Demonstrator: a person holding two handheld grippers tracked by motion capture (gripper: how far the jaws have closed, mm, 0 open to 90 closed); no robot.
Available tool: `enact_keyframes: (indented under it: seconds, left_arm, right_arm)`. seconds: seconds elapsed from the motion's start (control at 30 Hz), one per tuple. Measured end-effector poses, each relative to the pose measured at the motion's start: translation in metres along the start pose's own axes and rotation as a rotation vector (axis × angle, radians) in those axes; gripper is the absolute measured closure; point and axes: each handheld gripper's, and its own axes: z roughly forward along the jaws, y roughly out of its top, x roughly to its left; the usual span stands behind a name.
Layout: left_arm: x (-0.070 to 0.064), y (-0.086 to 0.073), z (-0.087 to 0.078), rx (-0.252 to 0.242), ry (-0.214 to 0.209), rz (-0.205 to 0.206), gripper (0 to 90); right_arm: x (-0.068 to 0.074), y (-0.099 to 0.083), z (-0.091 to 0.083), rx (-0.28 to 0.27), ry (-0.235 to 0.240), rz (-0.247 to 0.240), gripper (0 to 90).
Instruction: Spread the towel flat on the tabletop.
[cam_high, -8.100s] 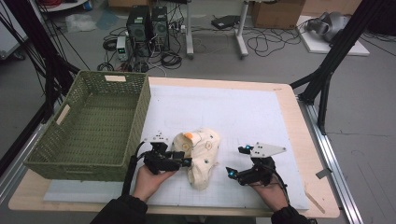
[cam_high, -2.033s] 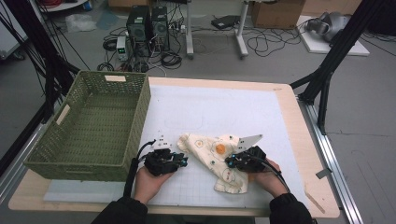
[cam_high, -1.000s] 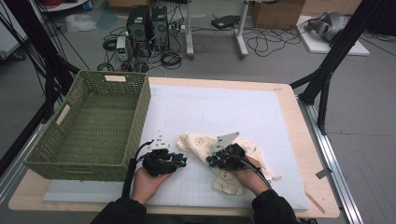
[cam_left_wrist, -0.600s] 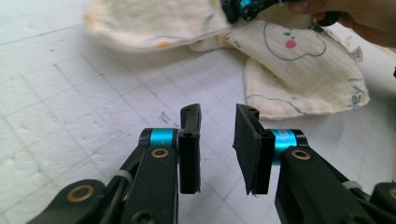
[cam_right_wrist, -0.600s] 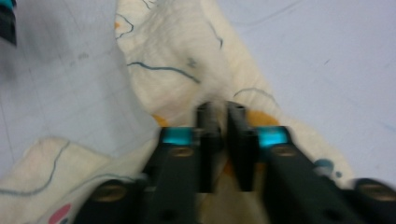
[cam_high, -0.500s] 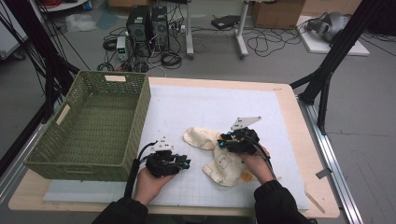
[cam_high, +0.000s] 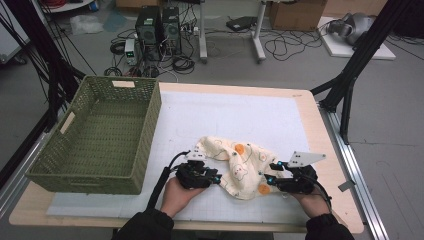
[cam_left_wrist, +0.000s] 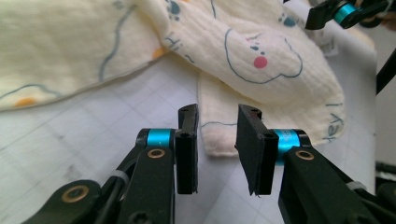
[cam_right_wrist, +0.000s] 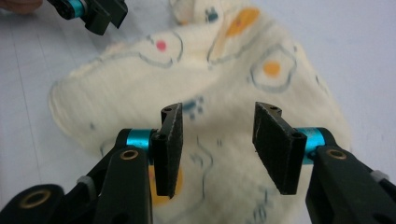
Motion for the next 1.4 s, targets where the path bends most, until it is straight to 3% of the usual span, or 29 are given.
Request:
enact_keyframes:
  seconds: [0.23, 0.33, 0.4, 0.5, 0.63, 0.87, 1.0, 1.2, 1.3, 1.4]
  left_arm:
    - [-0.004, 0.007, 0.016, 0.059, 0.043, 0.031, 69.0]
    - [-0.004, 0.006, 0.016, 0.065, 0.082, 0.060, 80.5]
    - [-0.004, 0.006, 0.015, 0.070, 0.071, 0.058, 87.1]
    - [-0.008, 0.005, 0.010, 0.083, 0.095, 0.091, 88.3]
    - [-0.007, -0.006, -0.011, 0.086, 0.119, 0.089, 88.5]
    - [-0.004, -0.033, -0.059, 0.052, 0.181, 0.045, 88.5]
    - [-0.006, -0.040, -0.079, 0.033, 0.196, 0.037, 88.5]
    - [-0.015, -0.053, -0.091, 0.045, 0.178, 0.032, 88.5]
    - [-0.020, -0.058, -0.093, 0.058, 0.169, 0.035, 88.4]
    - [-0.019, -0.060, -0.096, 0.036, 0.149, 0.036, 87.0]
  right_arm:
    - [-0.004, -0.016, -0.005, 0.032, -0.010, 0.005, 50.3]
    - [-0.004, -0.020, -0.005, 0.044, -0.018, 0.003, 50.3]
    - [-0.005, -0.022, -0.005, 0.050, -0.022, 0.003, 50.3]
    - [-0.005, -0.026, -0.005, 0.060, -0.015, 0.008, 50.2]
    - [-0.004, -0.026, -0.003, 0.059, -0.011, 0.008, 50.3]
    - [0.002, -0.021, 0.003, 0.073, 0.025, -0.014, 52.1]
    - [0.008, -0.019, 0.009, 0.095, 0.047, -0.032, 59.2]
    - [0.014, -0.018, 0.011, 0.099, 0.116, -0.048, 87.0]
    - [0.017, -0.018, 0.009, 0.108, 0.168, -0.056, 88.0]
    - [0.023, -0.019, 0.006, 0.109, 0.210, -0.081, 86.4]
